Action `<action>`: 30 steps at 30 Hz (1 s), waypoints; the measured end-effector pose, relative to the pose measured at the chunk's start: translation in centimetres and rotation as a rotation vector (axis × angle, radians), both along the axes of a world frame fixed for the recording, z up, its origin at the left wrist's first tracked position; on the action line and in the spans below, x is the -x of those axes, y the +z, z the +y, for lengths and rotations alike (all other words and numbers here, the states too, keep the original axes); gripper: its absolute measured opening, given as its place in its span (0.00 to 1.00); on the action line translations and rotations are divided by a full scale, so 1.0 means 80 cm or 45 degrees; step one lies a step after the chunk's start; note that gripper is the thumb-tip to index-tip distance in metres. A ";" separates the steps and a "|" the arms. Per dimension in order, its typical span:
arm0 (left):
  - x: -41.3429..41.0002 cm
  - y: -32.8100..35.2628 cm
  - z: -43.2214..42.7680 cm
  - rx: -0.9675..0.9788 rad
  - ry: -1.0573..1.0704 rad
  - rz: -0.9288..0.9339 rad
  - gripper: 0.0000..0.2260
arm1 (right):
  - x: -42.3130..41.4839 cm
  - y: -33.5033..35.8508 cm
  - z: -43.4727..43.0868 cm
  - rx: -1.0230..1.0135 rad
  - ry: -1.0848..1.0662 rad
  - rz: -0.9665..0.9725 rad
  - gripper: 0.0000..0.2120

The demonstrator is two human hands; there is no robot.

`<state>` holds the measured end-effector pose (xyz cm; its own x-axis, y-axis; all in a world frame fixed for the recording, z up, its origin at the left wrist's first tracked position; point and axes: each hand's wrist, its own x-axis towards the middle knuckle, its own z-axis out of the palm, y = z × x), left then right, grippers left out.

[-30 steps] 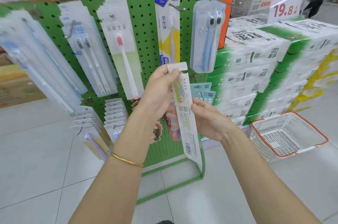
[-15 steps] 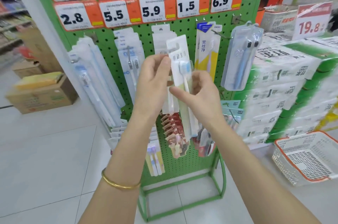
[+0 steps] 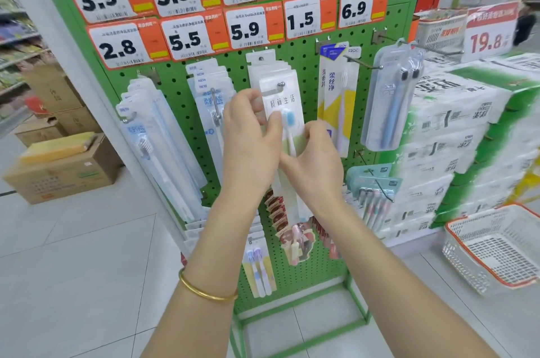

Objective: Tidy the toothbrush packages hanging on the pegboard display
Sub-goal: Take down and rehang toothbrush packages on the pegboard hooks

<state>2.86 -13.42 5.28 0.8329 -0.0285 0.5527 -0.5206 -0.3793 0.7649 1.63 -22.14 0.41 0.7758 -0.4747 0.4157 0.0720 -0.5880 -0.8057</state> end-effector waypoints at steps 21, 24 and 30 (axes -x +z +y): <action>-0.024 0.004 -0.025 -0.265 0.324 -0.386 0.25 | -0.042 -0.018 -0.037 0.095 0.120 -0.097 0.30; -0.027 0.006 -0.029 -0.251 0.336 -0.406 0.26 | -0.069 -0.003 -0.049 -0.119 0.270 -0.266 0.22; -0.031 0.009 -0.033 -0.282 0.302 -0.359 0.26 | -0.150 0.052 -0.057 -0.422 0.404 -0.259 0.17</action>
<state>5.33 -16.03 5.98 0.6476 0.0020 0.7620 -0.5762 -0.6531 0.4914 13.64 -26.71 4.57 0.8224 -0.3604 0.4402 0.3808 -0.2261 -0.8966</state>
